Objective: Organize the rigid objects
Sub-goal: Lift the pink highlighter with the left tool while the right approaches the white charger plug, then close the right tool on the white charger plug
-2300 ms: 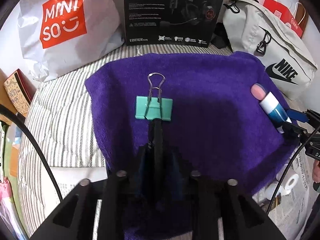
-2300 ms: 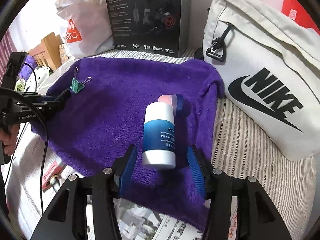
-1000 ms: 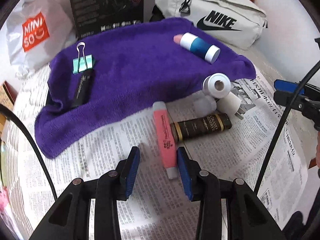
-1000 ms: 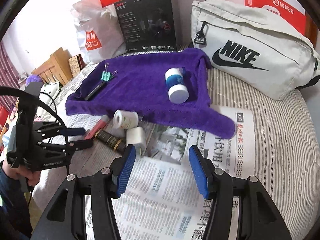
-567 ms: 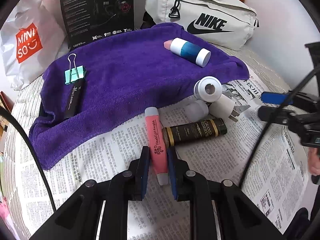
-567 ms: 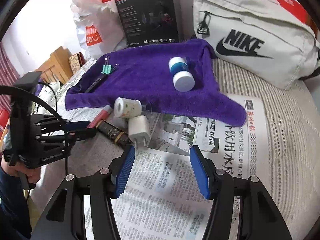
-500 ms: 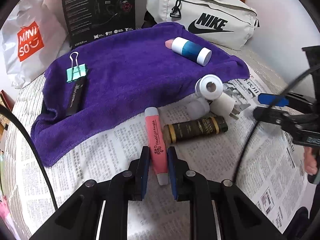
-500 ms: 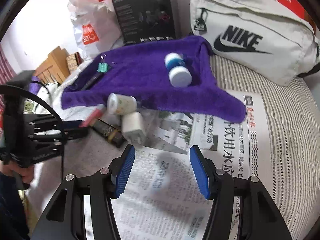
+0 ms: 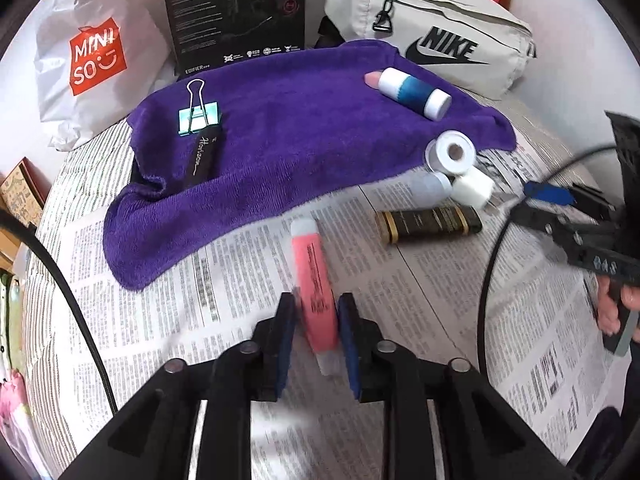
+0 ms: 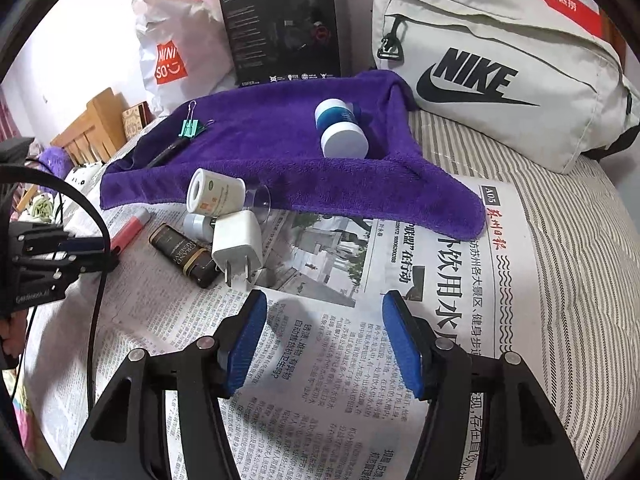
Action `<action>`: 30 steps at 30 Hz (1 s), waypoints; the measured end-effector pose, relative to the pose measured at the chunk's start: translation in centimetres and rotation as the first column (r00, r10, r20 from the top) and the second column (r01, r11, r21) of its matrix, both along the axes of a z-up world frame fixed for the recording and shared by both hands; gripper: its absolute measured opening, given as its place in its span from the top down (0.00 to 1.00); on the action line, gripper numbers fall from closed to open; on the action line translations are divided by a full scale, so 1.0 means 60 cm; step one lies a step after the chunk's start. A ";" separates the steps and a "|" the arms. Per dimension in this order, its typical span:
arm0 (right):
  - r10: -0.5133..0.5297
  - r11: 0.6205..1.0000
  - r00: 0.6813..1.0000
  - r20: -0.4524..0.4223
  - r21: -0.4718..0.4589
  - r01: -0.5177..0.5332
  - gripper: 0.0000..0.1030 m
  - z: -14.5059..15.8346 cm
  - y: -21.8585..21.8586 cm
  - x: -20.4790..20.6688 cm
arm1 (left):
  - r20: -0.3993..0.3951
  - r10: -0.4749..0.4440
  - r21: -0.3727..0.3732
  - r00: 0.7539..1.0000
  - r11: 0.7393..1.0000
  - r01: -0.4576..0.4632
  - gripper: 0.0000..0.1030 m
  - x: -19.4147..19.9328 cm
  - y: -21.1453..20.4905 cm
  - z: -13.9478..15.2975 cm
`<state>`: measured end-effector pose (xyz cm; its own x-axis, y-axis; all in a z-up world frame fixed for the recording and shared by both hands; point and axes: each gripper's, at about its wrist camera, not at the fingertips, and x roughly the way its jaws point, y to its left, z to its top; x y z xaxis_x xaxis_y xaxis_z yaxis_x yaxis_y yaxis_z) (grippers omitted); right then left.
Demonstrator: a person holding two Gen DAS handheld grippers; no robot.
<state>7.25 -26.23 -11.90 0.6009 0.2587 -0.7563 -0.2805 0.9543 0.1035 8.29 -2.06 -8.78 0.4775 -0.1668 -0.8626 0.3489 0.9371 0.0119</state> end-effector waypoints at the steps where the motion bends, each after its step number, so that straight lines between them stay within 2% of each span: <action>1: 0.003 1.000 1.000 0.001 -0.001 -0.003 0.39 -0.001 0.001 -0.001 | 0.000 0.009 0.004 1.000 1.000 -0.010 0.74 0.006 -0.002 -0.001; 3: 0.006 1.000 1.000 0.001 -0.001 -0.006 0.38 -0.001 0.001 -0.001 | 0.007 0.032 0.010 0.999 0.999 -0.032 0.67 0.014 -0.002 -0.002; 7: 0.015 1.000 1.000 -0.003 0.004 -0.015 0.33 -0.002 0.002 0.000 | 0.049 0.071 -0.012 0.996 0.997 -0.070 0.67 0.017 -0.001 -0.006; 8: 0.020 1.000 1.000 -0.004 0.001 -0.020 0.32 -0.002 0.004 0.000 | 0.067 0.067 -0.012 0.996 0.998 -0.066 0.69 0.013 -0.002 -0.008; 9: 0.022 1.000 1.000 -0.004 -0.007 -0.022 0.32 -0.003 0.006 0.000 | 0.076 0.062 -0.016 0.995 0.998 -0.061 0.76 0.010 -0.001 -0.008; 13: 0.022 0.999 1.000 0.001 -0.042 -0.021 0.32 -0.003 0.014 -0.002 | 0.109 0.060 -0.034 0.992 0.998 -0.057 0.84 0.002 0.003 -0.008; 16: 0.026 0.998 1.000 0.004 -0.060 -0.026 0.33 0.000 0.020 -0.003 | 0.132 0.051 -0.037 0.990 0.998 -0.046 0.84 -0.004 0.005 -0.009; 21: 0.060 0.997 0.998 0.009 0.055 -0.060 0.33 0.024 0.025 -0.003 | 0.160 0.044 -0.007 0.986 0.999 -0.044 0.84 -0.008 0.000 -0.009; 23: 0.079 0.996 0.996 0.033 0.046 -0.080 0.33 0.031 0.038 0.000 | 0.165 0.043 0.003 0.985 0.999 -0.044 0.84 -0.008 -0.002 -0.008; 25: 0.088 0.996 0.995 0.046 0.020 -0.089 0.33 0.033 0.052 0.007 | 0.157 0.046 -0.018 0.987 0.999 -0.044 0.84 -0.006 0.003 -0.008; 29: 0.118 0.993 0.992 0.052 0.012 -0.119 0.41 0.027 0.074 0.024 | 0.152 0.048 -0.030 0.987 0.999 -0.044 0.84 -0.005 0.007 -0.008; 30: 0.123 0.992 0.991 0.047 0.005 -0.123 0.49 0.024 0.078 0.028 | 0.156 0.046 -0.020 0.987 0.999 -0.044 0.84 -0.006 0.004 -0.009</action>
